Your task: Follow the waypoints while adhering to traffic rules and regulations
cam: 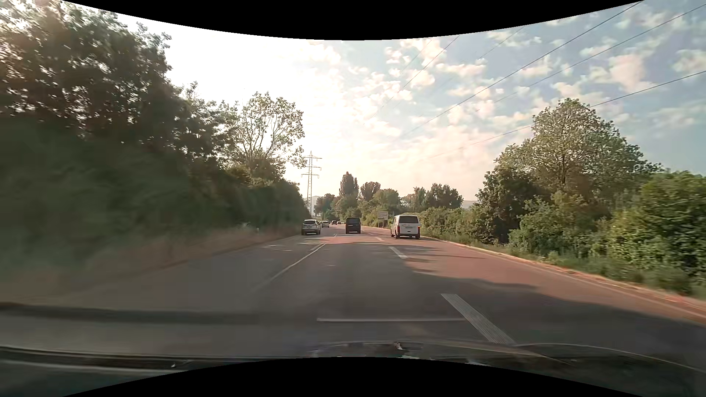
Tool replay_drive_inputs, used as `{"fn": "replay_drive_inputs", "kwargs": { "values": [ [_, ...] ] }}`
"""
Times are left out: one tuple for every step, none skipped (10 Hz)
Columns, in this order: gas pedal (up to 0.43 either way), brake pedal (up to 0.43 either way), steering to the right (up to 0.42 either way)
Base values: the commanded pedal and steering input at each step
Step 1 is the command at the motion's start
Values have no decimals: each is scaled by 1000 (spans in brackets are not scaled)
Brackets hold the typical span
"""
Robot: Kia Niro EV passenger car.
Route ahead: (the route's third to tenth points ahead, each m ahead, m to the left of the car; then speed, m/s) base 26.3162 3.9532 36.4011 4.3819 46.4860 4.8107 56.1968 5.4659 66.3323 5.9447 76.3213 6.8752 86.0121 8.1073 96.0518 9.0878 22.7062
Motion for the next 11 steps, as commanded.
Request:
{"fn": "replay_drive_inputs", "kwargs": {
  "values": [
    [209, 0, -5],
    [209, 0, -5],
    [209, 0, -5],
    [209, 0, -5],
    [209, 0, -5],
    [209, 0, -5],
    [209, 0, -5],
    [209, 0, -5],
    [209, 0, -5],
    [209, 0, -5],
    [209, 0, -5]
  ]
}}
